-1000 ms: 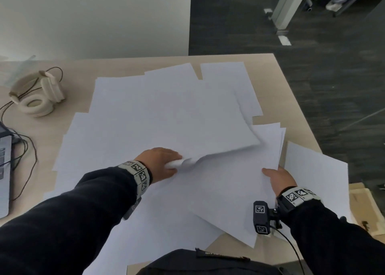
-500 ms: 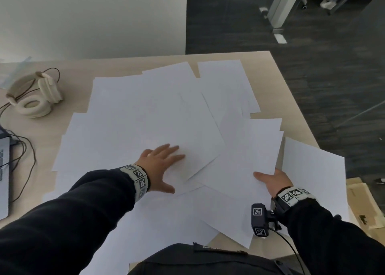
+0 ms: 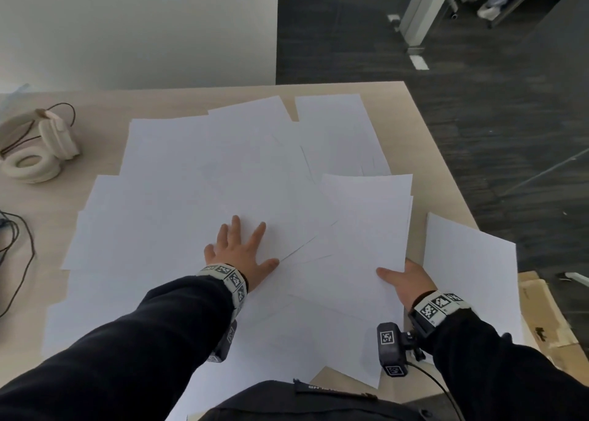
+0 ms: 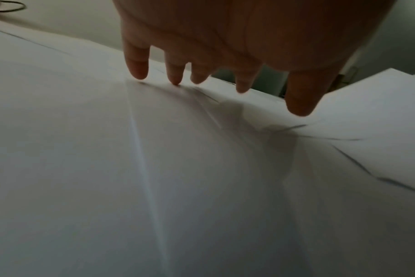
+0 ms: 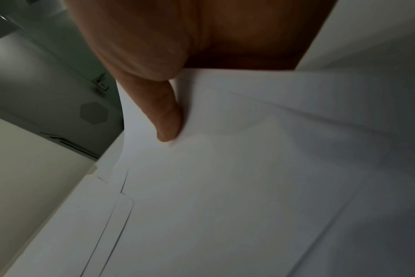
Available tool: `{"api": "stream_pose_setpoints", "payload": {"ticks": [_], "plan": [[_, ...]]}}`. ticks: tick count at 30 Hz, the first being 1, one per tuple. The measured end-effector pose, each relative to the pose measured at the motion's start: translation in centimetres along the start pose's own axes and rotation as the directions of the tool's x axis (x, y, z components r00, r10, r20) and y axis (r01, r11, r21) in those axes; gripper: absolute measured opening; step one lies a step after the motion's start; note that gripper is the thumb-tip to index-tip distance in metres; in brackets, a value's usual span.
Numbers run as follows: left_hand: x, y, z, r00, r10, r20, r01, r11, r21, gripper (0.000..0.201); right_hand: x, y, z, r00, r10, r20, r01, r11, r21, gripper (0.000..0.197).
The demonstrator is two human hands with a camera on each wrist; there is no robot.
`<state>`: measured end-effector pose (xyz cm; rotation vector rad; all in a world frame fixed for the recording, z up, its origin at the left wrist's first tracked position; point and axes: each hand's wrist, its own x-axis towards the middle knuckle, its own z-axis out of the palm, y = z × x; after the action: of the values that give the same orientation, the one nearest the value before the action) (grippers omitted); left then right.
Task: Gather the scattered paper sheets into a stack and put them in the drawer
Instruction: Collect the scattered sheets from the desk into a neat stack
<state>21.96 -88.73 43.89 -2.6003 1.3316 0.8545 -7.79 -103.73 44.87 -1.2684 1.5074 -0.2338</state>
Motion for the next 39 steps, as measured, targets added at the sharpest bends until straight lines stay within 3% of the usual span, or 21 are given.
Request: {"api": "stream_pose_setpoints", "payload": {"ticks": [6,14,24,27,30,32,35,39], "plan": [[-0.5,-0.6,1.1,0.979,0.196,0.049,-0.201,0.966,0.160,0.088,0.2,-0.5,0.2,0.997,0.071,0.031,-0.073,0.994,0.084,0.017],[-1.3,-0.6,1.6,0.899,0.424,0.108,-0.437,0.866,0.243,0.091,0.0,-1.8,1.7,0.989,0.104,0.108,-0.132,0.948,0.290,0.009],[-2.4,0.4,2.7,0.800,0.583,0.139,-0.599,0.785,0.156,0.092,-0.1,-1.2,3.8,0.991,0.073,0.108,-0.086,0.989,0.122,0.028],[-2.6,0.5,2.7,0.845,0.532,0.062,-0.535,0.841,0.081,0.088,-0.1,-1.1,3.7,0.994,0.067,0.085,-0.072,0.996,0.048,0.022],[-2.9,-0.1,2.5,0.948,0.313,-0.066,-0.314,0.949,-0.013,0.087,-0.3,-1.4,2.7,0.999,0.037,0.033,-0.039,0.998,0.054,0.025],[-3.1,-0.9,2.4,0.985,0.149,-0.086,-0.155,0.986,-0.067,0.091,-0.4,-1.4,1.6,0.999,0.039,-0.026,-0.036,0.995,0.090,0.027],[-3.2,-1.9,2.2,0.995,0.033,-0.099,-0.045,0.991,-0.124,0.095,-0.3,-1.1,-0.3,0.993,0.067,-0.098,-0.054,0.990,0.132,0.025],[-3.2,-1.6,1.5,0.991,-0.009,-0.135,-0.019,0.978,-0.205,0.092,-0.4,-0.4,-1.8,0.984,0.082,-0.157,-0.051,0.979,0.196,0.025]]}}
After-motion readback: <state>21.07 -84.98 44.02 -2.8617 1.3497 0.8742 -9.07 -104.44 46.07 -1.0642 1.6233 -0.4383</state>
